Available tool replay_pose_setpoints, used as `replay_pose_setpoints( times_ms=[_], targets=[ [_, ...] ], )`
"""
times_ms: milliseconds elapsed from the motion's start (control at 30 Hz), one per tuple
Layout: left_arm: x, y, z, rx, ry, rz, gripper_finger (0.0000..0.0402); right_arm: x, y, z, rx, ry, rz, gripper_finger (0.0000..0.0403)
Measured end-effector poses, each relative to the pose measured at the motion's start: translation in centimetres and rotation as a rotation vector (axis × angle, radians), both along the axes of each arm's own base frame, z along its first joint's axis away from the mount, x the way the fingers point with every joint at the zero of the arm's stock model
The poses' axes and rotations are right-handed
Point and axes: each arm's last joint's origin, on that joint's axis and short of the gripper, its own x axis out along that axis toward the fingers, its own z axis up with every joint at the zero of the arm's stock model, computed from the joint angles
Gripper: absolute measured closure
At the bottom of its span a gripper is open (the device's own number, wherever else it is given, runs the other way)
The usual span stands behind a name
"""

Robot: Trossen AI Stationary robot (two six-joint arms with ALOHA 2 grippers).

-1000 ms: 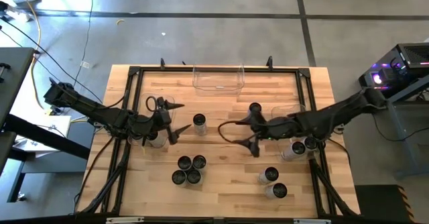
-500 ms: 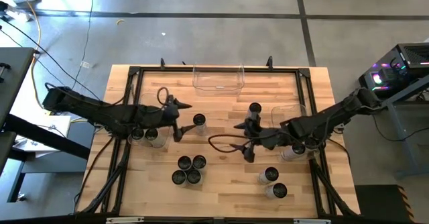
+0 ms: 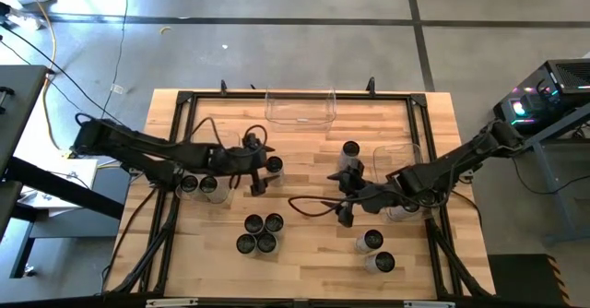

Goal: Sort soda cans
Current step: Put the white-pink soda can into the right transparent bin

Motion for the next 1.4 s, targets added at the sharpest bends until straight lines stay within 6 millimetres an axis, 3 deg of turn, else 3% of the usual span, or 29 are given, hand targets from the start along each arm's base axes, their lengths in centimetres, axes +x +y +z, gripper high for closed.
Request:
replay_pose_setpoints(
  times_ms=[433, 600, 767, 800, 933, 1033, 1233, 1400],
  targets=[
    [0.4, 0.5, -1.1, -0.022, 0.042, 0.044, 0.002, 0.0, 0.0, 0.0, 0.0, -0.001, 0.0, 0.005],
    [0.4, 0.4, -1.1, -0.05, 0.044, 0.019, 0.0078, -0.4, 0.3, 0.3, 0.001, 0.0, 0.027, 0.005],
    [1.0, -0.2, -0.7, -0.114, -0.031, -0.064, 0.016, -2.0, 1.3, 2.7, 0.075, 0.005, 0.025, 0.005],
    [1.3, -0.4, -0.5, -0.132, -0.065, -0.091, 0.0161, -2.4, 1.5, 3.3, 0.085, 0.013, 0.021, 0.005],
    [3.5, -1.3, 0.8, -0.158, -0.156, -0.16, 0.0161, -3.3, 2.4, 5.4, 0.091, 0.018, -0.001, 0.005],
    [6.0, -2.1, 0.7, -0.133, -0.126, -0.217, 0.0161, -3.6, 2.8, 6.2, 0.077, -0.006, -0.019, 0.005],
    [10.6, -3.7, 0.0, -0.113, 0.011, -0.282, 0.0161, -3.9, 3.1, 6.2, 0.065, -0.005, -0.033, 0.005],
    [12.8, -4.5, -0.4, -0.105, 0.041, -0.291, 0.0161, -4.1, 2.9, 5.7, 0.067, 0.032, -0.058, 0.005]
  ],
)
